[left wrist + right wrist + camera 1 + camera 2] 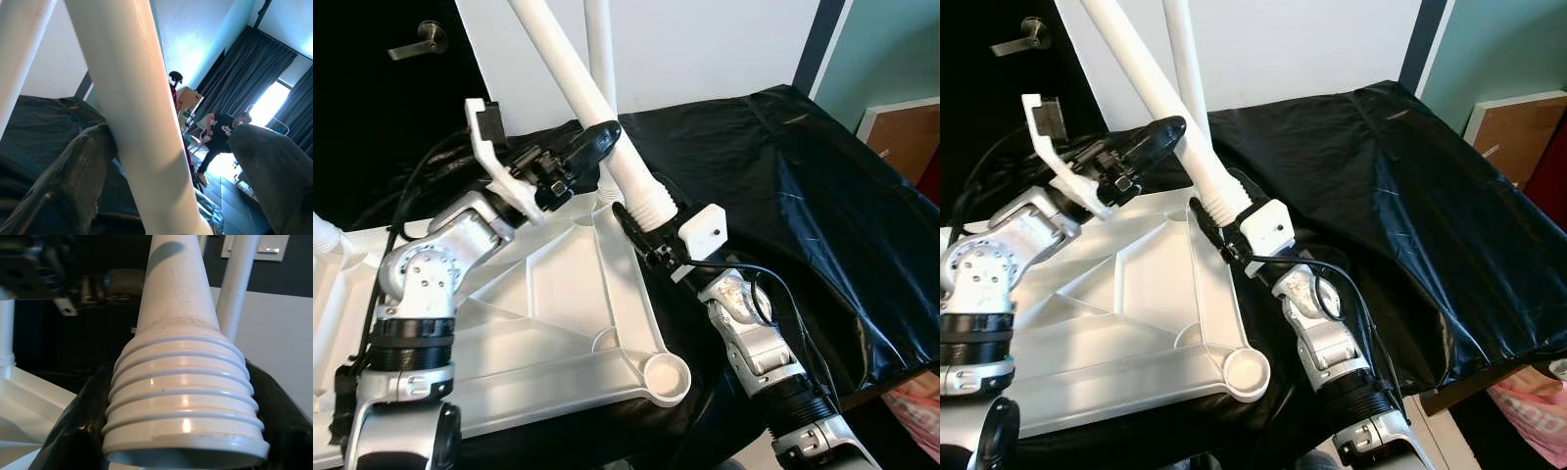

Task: Building children table

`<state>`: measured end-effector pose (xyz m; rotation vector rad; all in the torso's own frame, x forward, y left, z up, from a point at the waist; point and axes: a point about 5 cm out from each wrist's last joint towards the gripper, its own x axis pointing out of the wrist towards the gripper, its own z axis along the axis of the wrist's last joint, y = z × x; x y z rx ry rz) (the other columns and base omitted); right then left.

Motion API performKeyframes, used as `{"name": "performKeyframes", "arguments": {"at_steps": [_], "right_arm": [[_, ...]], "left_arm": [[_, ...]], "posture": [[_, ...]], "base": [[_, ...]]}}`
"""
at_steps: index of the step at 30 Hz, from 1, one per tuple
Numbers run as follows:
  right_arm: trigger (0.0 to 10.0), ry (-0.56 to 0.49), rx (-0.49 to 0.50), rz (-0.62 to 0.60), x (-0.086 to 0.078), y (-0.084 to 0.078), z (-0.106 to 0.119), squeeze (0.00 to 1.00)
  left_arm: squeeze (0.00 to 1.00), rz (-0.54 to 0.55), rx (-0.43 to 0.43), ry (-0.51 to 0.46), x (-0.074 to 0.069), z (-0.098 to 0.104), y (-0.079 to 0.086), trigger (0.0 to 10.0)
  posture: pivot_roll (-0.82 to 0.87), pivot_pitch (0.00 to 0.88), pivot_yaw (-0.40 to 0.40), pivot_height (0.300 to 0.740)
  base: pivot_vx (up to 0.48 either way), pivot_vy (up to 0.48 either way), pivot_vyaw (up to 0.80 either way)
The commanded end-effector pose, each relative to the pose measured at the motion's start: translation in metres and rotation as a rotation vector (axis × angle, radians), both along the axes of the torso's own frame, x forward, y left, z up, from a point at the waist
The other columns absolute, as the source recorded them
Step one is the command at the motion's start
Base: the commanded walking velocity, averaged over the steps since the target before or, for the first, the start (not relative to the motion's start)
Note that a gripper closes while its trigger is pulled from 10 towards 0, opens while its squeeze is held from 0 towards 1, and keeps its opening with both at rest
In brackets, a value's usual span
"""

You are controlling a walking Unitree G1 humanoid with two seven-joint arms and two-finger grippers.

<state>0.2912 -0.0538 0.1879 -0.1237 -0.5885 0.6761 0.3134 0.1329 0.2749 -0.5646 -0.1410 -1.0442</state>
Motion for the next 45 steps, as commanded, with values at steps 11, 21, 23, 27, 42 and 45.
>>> {"name": "performKeyframes", "arguments": {"at_steps": [11,21,23,27,42,45], "right_arm": [[10.0,0.008,-0.091,0.048,-0.007,0.003,-0.013,0.00],[10.0,0.031,-0.105,0.024,-0.008,-0.004,-0.020,0.00],[10.0,0.043,-0.096,0.016,-0.007,-0.005,-0.021,0.00],[10.0,0.051,-0.079,0.013,-0.007,-0.005,-0.021,0.00],[10.0,0.206,0.059,-0.050,-0.005,-0.023,-0.028,0.31],[10.0,0.226,0.060,-0.061,-0.004,-0.026,-0.029,0.31]], "left_arm": [[0.00,-0.135,0.004,-0.103,0.013,0.011,-0.010,10.0],[0.00,-0.029,-0.075,0.004,0.034,0.015,0.007,0.0],[0.00,-0.005,-0.088,0.022,0.037,0.015,0.013,0.0],[0.00,0.035,-0.095,0.027,0.040,0.014,0.020,0.0],[0.00,0.074,0.089,-0.086,0.029,0.014,0.008,10.0],[0.00,0.087,0.135,-0.113,0.027,0.014,0.004,10.0]], "posture": [[-0.08,0.038,0.049,0.740],[-0.09,0.043,0.056,0.740],[-0.08,0.044,0.056,0.740],[-0.08,0.045,0.054,0.740],[-0.08,0.047,0.044,0.740],[-0.08,0.046,0.042,0.740]], "base": [[0.000,0.000,0.00],[0.000,0.000,0.00],[0.000,0.000,0.00],[0.000,0.000,0.00],[0.000,0.000,0.00],[0.000,0.000,0.00]]}}
